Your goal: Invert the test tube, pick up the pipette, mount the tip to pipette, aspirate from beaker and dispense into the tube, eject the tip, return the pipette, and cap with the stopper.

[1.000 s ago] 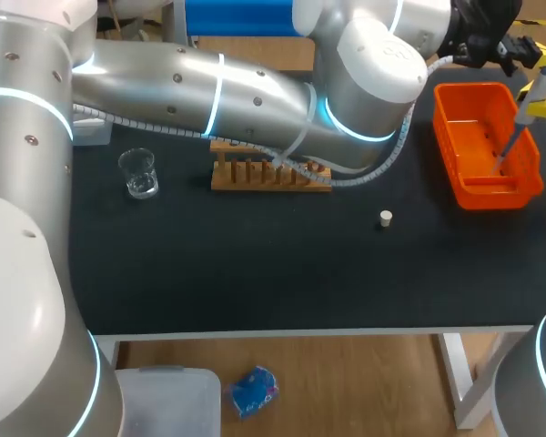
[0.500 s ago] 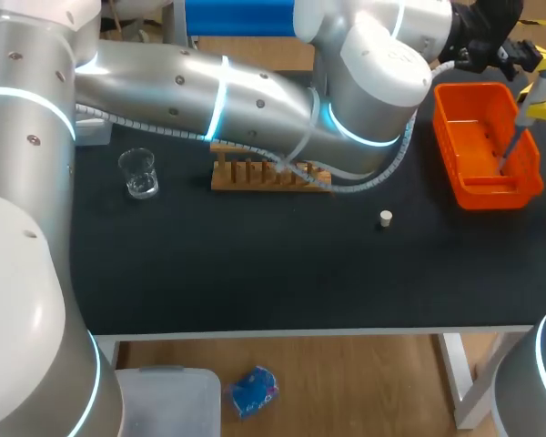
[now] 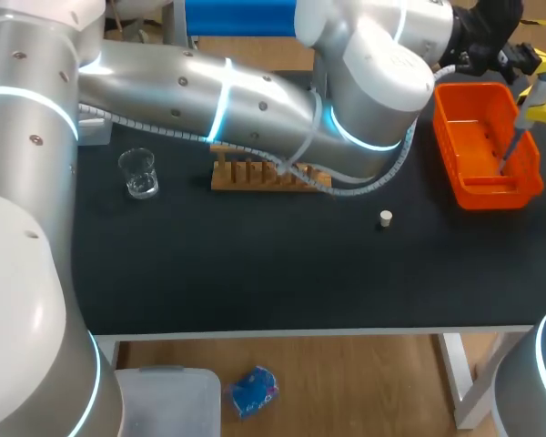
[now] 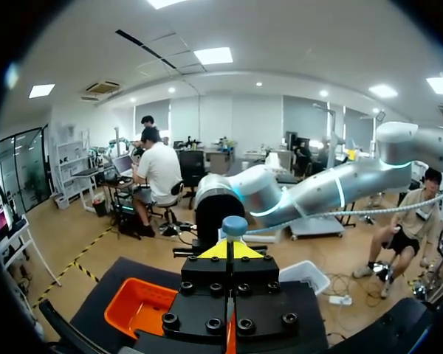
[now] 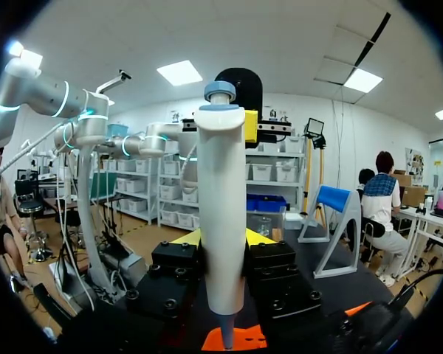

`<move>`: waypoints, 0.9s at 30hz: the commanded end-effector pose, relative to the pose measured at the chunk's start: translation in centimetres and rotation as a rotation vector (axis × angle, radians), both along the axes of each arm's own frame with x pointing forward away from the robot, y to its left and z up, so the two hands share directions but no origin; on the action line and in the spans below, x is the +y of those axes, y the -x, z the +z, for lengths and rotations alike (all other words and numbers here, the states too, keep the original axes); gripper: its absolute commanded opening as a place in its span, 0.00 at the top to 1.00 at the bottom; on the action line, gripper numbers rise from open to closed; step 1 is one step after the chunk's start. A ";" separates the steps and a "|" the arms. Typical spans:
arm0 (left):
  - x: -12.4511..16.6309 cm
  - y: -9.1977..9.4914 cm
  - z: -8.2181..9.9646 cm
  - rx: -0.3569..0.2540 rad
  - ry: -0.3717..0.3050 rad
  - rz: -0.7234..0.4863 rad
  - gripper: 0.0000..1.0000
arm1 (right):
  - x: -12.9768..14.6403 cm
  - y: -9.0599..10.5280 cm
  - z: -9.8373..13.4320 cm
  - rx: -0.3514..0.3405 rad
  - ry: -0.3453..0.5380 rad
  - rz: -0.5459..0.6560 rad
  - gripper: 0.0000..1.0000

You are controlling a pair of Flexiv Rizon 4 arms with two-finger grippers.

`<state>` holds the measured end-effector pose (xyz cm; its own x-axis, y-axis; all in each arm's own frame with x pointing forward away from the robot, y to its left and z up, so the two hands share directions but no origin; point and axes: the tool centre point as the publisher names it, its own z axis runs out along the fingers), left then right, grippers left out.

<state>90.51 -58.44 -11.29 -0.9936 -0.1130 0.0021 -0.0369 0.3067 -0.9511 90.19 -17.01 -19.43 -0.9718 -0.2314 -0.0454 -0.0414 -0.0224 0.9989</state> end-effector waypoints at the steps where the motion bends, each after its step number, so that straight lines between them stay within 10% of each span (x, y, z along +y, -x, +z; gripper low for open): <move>1: -0.5 0.5 -2.0 -0.027 0.156 0.015 1.00 | 0.0 -0.3 1.0 -0.001 0.001 0.009 1.00; 27: 0.8 0.2 1.1 -0.069 0.117 0.027 1.00 | 0.0 -0.3 1.0 -0.001 0.001 0.009 1.00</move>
